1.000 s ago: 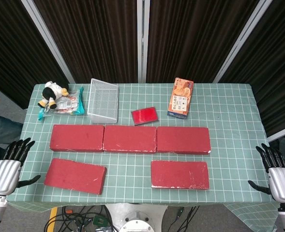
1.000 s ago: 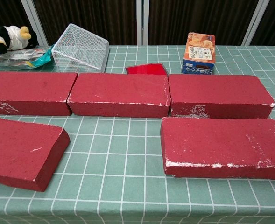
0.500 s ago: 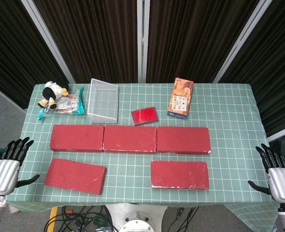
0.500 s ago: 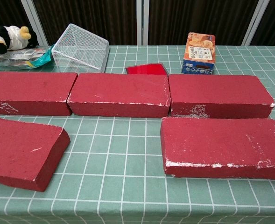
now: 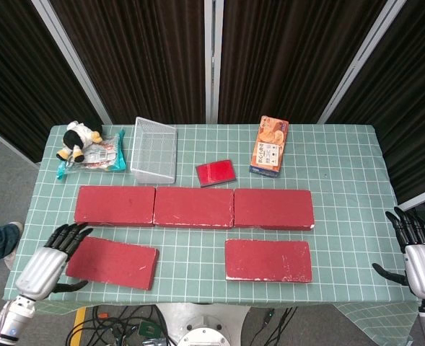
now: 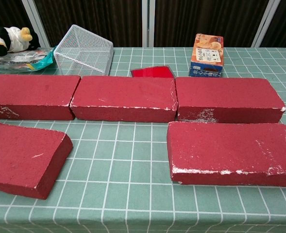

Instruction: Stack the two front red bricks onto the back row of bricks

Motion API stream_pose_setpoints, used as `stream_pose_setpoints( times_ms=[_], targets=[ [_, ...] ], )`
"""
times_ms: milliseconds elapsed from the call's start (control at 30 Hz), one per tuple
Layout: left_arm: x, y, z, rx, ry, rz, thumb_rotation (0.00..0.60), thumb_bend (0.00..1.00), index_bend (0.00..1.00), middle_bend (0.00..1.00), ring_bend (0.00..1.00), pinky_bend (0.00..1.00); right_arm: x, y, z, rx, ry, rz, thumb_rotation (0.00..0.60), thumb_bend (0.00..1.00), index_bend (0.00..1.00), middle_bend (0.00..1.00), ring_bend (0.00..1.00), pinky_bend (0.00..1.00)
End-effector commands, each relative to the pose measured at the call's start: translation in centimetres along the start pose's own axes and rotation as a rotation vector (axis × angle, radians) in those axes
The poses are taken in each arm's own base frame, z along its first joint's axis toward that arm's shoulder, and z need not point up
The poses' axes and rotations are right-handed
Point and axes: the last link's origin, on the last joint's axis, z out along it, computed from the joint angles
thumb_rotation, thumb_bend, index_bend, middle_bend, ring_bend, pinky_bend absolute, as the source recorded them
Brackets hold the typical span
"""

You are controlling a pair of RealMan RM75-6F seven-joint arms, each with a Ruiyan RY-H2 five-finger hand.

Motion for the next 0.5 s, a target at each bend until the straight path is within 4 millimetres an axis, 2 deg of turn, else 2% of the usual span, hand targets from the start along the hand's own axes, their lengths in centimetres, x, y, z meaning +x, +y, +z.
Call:
stream_pose_setpoints(
  times_ms=[33,300,500],
  targets=[
    [-1.3,2.1,1.0,-0.056,-0.103,-0.008,0.6,0.01,0.06,0.0,0.0,0.0,0.2,-0.1,0.2,0.003,0.005,0.005,0.6,0.0,0.0,0.0,0.0,0.0],
    [-3.7,5.2,3.0,-0.129,-0.205,0.032,0.6,0.01,0.05,0.0,0.0,0.0,0.4,0.2,0.5,0.004,0.001,0.006,0.6,0.0,0.0,0.0,0.0,0.0],
    [-4.7,6.3,4.6,-0.14,-0.238,0.066,0.6,0.01,0.05,0.0,0.0,0.0,0.3,0.5,0.5,0.002,-0.001,0.012,0.6,0.0,0.0,0.0,0.0,0.0]
  ],
)
